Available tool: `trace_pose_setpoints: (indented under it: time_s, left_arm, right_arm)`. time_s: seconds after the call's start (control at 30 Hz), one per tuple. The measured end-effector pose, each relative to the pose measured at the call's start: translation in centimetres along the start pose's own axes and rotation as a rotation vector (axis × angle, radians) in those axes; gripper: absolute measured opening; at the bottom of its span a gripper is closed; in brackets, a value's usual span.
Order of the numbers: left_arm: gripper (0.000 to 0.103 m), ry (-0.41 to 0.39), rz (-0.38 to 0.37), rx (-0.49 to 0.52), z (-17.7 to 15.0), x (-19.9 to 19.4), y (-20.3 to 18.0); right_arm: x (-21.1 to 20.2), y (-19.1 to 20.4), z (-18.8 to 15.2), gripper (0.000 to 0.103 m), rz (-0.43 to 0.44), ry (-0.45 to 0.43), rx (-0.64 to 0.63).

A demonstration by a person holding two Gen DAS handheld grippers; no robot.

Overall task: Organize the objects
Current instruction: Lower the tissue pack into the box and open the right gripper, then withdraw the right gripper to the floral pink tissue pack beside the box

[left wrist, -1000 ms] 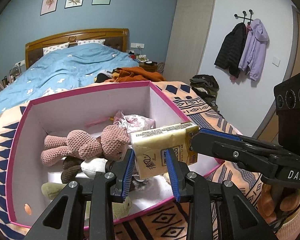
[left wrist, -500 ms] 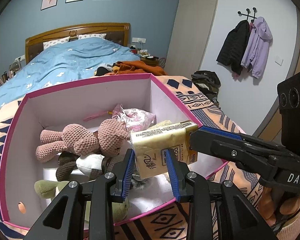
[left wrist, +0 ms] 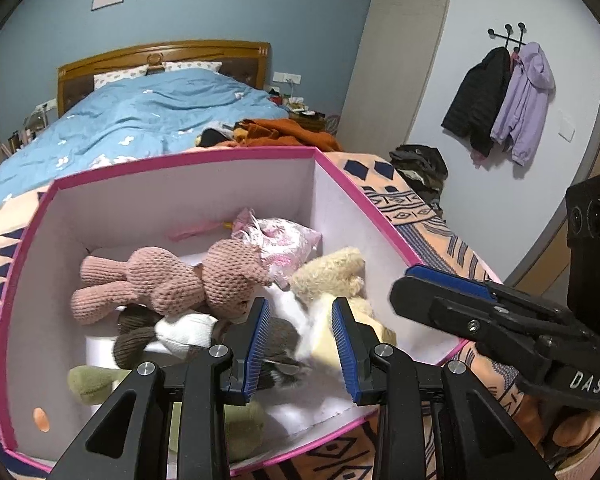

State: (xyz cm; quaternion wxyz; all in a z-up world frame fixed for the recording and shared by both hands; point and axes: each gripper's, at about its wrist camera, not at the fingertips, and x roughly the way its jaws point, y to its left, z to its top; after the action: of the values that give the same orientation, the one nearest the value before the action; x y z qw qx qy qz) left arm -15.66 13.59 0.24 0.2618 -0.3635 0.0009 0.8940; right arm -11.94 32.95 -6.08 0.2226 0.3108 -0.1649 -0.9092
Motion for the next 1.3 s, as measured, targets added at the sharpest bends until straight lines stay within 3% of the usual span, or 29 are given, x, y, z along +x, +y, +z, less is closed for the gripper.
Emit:
trace_pose_setpoints:
  time_s: [0.1,0.2,0.27,0.37,0.5,0.7,0.8,1.17,1.3]
  left_arm:
    - [0.036,-0.054,0.023,0.029,-0.4,-1.8,0.1]
    - [0.052,-0.138,0.034,0.065,-1.3,-4.7,0.2]
    - [0.068,-0.193,0.051,0.092,-2.1,-6.8,0.4]
    - [0.079,-0.260,0.080,0.095,-4.1,-10.4,1.4]
    - [0.082,-0.283,0.093,0.051,-7.2,-13.3,3.4]
    - [0.080,-0.152,0.119,-0.066,-11.6,-12.2,6.8]
    - [0.077,-0.100,0.113,-0.118,-12.8,-10.8,7.8]
    - [0.042,0.047,0.053,-0.214,-14.6,-7.1,9.2]
    - [0.038,0.068,0.024,-0.235,-15.0,-6.5,9.4]
  right_arm:
    - [-0.9,0.7,-0.1,0.040,0.021,-0.016,-0.028]
    - [-2.0,2.2,-0.6,0.045,0.068,-0.028,-0.077]
    - [-2.7,3.5,-1.3,0.056,0.104,-0.029,-0.118]
    - [-3.3,5.6,-2.8,0.059,0.161,-0.005,-0.191]
    - [-2.5,7.6,-5.4,0.062,0.248,0.064,-0.229]
    - [2.5,8.3,-9.3,0.062,0.257,0.232,-0.186]
    - [4.3,8.5,-10.2,0.062,0.242,0.275,-0.172]
    - [7.5,8.0,-10.9,0.059,0.174,0.314,-0.115]
    - [8.5,7.9,-10.9,0.052,0.155,0.321,-0.105]
